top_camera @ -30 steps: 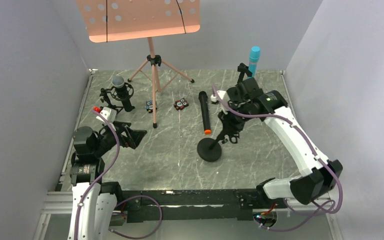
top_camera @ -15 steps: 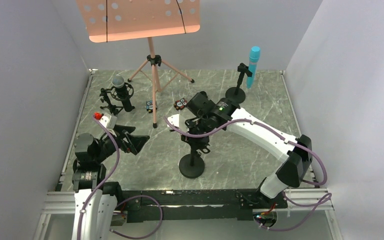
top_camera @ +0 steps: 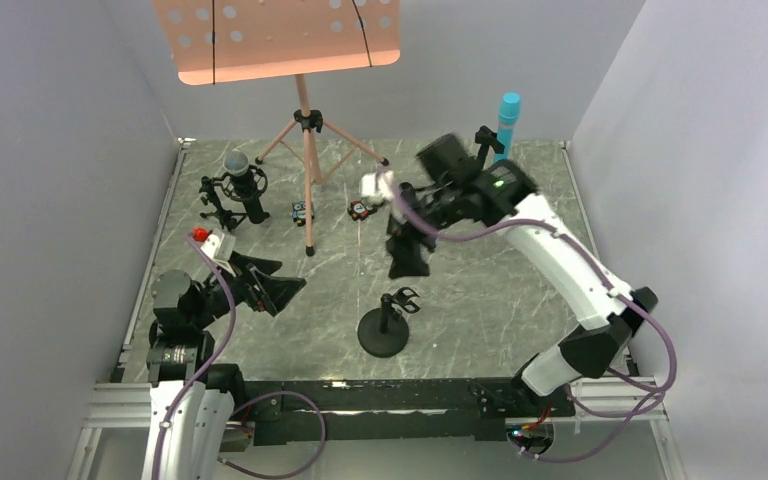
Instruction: Attach the microphones to the stand
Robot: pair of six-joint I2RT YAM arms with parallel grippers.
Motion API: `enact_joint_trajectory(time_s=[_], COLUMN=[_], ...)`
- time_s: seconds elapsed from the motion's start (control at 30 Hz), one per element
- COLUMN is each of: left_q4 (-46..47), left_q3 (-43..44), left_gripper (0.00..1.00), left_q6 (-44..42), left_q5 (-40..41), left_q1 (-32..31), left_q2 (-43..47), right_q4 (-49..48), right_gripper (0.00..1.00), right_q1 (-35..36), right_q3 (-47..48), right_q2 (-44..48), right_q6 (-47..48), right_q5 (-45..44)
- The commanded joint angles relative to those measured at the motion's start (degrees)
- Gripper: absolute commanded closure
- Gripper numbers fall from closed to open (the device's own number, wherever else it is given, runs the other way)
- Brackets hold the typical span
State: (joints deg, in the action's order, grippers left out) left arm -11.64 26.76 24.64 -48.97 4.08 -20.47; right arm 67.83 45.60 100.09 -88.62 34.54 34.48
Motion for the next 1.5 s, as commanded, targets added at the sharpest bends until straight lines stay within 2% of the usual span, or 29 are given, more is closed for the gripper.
enact_joint_trajectory(time_s=[0.0, 0.07, 0.2, 0.3, 0.37, 0.5, 0.6, 0.7, 0.9, 0.97, 1.13, 1.33, 1.47], left_q4=[2.9, 3.3, 4.0, 4.9, 5.4, 6.5, 7.0, 6.1, 4.7, 4.5, 4.8, 5.0, 4.5], left_q3=[0.5, 0.6, 0.9, 1.3, 1.5, 0.1, -1.1, -1.5, -1.4, -1.2, -1.4, -2.1, -2.0], left_gripper=[0.02, 0.02, 0.02, 0.02, 0.02, 0.01, 0.01, 0.01, 0.01, 0.01, 0.01, 0.01, 0.01], left_q6=[0.6, -0.6, -2.2, -1.7, -0.7, 1.8, 3.3, 3.7, 3.2, 2.9, 2.8, 3.1, 3.2], left_q5=[-0.6, 1.9, 8.8, 12.2, 14.0, 16.8, 17.9, 18.2, 18.9, 19.0, 19.0, 19.1, 19.0], left_q1=[-4.4, -10.1, -19.7, -24.0, -25.4, -26.3, -26.5, -26.6, -26.7, -26.7, -26.7, -26.7, -26.7], left_q2=[-1.5, -2.3, -5.8, -9.1, -10.3, -10.0, -9.1, -8.4, -7.5, -7.8, -7.9, -7.1, -6.7], right_q4=[3.1, -2.6, -31.8, -51.5, -54.9, -53.5, -52.2, -50.9, -48.8, -46.1, -44.2, -44.2, -43.8], right_gripper=[0.0, 0.0, 0.0, 0.0, 0.02, 0.03, 0.05, 0.07, 0.22, 0.24, 0.31, 0.48, 0.69], right_q1=[-12.3, -17.3, -24.2, -24.9, -24.7, -24.2, -23.5, -21.9, -18.5, -17.5, -16.3, -16.4, -17.6], right_q3=[3.3, -1.6, -22.3, -35.8, -37.9, -34.1, -30.3, -26.5, -21.6, -18.7, -16.4, -17.5, -18.1], right_q2=[4.8, 7.1, 14.4, 15.1, 11.2, -0.2, -7.9, -14.0, -23.1, -26.1, -29.9, -31.0, -30.3], right_q6=[2.6, -1.7, -21.6, -33.7, -39.3, -47.2, -49.8, -49.8, -47.6, -47.5, -47.1, -46.0, -45.9], right_q5=[11.8, 10.9, -2.1, -10.4, -14.2, -21.5, -25.5, -30.3, -35.1, -36.5, -39.9, -41.6, -38.7])
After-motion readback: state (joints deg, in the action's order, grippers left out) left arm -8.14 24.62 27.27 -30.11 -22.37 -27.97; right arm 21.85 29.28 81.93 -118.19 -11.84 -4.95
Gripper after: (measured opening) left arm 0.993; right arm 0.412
